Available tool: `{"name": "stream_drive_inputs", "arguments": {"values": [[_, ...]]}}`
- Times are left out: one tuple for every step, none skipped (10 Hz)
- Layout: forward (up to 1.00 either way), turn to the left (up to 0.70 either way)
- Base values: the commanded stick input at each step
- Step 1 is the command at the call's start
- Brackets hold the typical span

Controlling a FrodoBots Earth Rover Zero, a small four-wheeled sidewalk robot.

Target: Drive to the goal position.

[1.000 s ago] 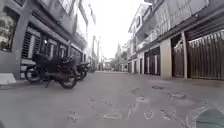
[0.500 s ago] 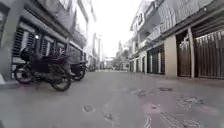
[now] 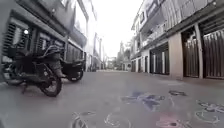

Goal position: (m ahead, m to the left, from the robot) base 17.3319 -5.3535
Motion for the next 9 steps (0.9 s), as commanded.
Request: {"name": "stream_drive_inputs", "arguments": {"values": [[1.0, 0.06], [1.0, 0.06], [1.0, 0.06], [1.0, 0.06], [1.0, 0.06], [1.0, 0.06], [1.0, 0.06], [1.0, 0.06], [1.0, 0.06]]}}
